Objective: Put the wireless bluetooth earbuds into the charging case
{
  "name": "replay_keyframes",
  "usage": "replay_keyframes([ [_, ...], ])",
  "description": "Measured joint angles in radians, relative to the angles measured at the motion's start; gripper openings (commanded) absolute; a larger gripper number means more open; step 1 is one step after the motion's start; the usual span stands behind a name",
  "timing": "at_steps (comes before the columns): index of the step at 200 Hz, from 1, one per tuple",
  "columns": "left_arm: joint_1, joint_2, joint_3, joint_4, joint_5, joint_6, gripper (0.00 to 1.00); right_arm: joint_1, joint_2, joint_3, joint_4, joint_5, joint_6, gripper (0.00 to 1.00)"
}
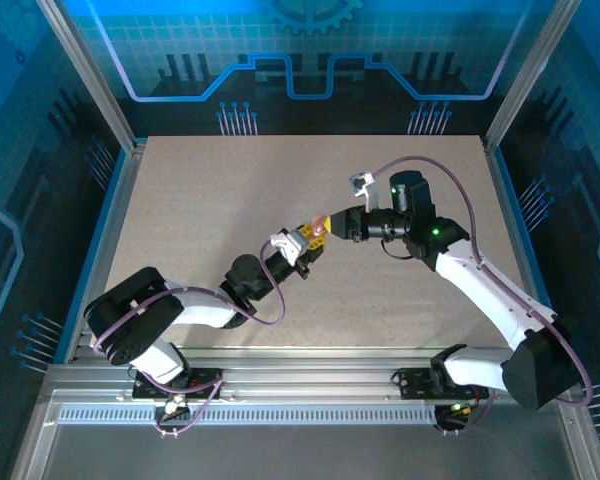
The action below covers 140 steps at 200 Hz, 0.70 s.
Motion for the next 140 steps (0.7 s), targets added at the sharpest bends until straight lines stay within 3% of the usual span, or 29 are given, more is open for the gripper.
replay_keyframes([
  [80,0.000,-0.014,-0.011,0.000,0.027,0.002,0.18,-0.019,-0.058,0.000,-0.052,0.030,-0.032,0.44],
  [140,0.000,-0.118,-0.053,0.005,0.130,-0.040,0.18,-0.099,-0.225,-0.051,-0.022,0.031,-0.180,0.44],
])
